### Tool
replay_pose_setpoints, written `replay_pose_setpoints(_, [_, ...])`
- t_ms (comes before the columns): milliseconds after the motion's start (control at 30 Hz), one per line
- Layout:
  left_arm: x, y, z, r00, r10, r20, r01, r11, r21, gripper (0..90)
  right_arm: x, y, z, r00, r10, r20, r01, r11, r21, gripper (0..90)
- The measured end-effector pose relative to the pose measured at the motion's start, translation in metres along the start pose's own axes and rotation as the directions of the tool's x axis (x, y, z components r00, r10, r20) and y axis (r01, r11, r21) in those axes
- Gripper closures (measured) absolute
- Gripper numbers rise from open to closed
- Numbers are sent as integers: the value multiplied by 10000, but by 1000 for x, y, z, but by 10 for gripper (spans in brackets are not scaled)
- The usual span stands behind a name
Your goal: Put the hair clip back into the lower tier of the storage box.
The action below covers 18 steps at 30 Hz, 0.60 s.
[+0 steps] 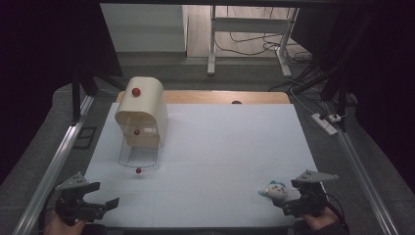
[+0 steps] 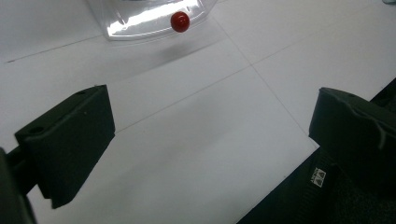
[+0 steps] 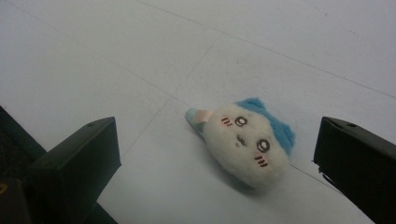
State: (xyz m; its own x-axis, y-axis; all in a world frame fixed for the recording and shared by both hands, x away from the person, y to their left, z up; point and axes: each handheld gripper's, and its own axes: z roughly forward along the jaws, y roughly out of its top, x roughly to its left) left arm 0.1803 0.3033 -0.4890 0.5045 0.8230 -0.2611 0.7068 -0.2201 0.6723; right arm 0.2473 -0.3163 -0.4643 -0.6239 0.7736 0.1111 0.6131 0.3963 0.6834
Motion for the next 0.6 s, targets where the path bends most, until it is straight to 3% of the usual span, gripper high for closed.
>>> replay_pose_setpoints(600, [1,1,1,10000,-56,79,56,10000,-8,0,1,0,-1,9997,-53,255,55,9999,-91,0])
